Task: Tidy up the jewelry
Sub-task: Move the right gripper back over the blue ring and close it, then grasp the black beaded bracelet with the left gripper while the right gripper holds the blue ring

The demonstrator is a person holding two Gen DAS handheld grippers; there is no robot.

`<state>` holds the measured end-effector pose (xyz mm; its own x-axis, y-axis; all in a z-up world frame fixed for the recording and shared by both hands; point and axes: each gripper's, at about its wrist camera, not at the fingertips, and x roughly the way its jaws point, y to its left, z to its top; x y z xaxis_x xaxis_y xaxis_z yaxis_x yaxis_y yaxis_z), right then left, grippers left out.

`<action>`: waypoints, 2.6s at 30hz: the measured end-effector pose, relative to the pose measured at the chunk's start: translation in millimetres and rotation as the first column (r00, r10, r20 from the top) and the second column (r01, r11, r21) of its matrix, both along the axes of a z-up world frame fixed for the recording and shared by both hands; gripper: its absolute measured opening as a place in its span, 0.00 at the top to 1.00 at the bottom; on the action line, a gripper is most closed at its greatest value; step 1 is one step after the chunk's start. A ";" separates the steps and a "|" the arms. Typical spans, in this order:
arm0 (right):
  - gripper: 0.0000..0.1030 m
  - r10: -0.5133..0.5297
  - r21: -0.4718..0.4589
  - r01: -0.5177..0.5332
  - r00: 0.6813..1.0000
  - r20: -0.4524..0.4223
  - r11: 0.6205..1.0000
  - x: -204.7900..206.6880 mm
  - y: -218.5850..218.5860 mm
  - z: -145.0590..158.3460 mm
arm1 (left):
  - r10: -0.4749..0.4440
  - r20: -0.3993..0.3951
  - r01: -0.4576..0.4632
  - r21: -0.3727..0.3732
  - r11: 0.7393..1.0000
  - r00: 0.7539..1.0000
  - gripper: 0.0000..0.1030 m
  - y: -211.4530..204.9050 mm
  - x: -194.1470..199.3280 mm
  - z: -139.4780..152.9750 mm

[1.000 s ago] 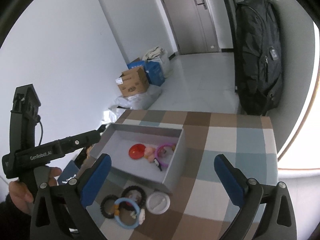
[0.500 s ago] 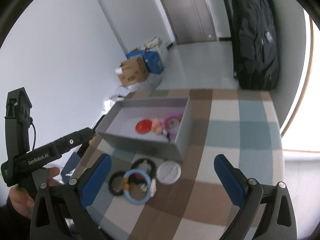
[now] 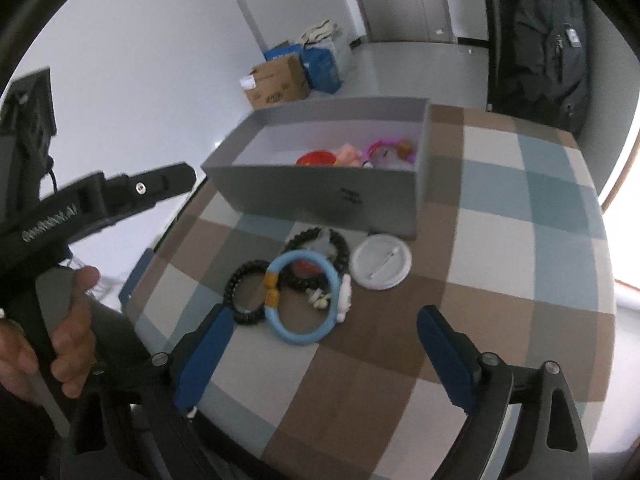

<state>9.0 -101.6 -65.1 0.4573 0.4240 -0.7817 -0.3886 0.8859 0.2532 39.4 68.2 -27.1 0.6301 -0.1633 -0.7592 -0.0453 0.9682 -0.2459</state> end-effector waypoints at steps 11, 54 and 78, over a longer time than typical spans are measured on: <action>0.22 0.024 -0.089 -0.025 1.000 -0.013 0.996 7.2 25.3 -16.1 | 0.014 -0.027 -0.015 -0.008 1.000 1.000 0.19 12.9 -1.0 -3.1; 0.46 -0.157 0.082 0.148 0.981 0.116 0.986 2.0 -38.5 50.0 | -0.208 -0.181 0.223 0.069 0.972 0.961 0.19 -33.8 2.2 -40.4; 0.46 -0.174 0.112 0.161 0.977 0.121 0.981 -1.2 -50.6 55.1 | -0.267 -0.212 0.310 0.205 0.928 0.940 0.55 -58.2 -3.5 -44.2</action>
<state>7.8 -152.2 -10.0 0.6227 0.4068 -0.6684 -0.2725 0.9135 0.3021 35.9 10.0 -71.3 0.4334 -0.1240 -0.8926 0.2225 0.9746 -0.0273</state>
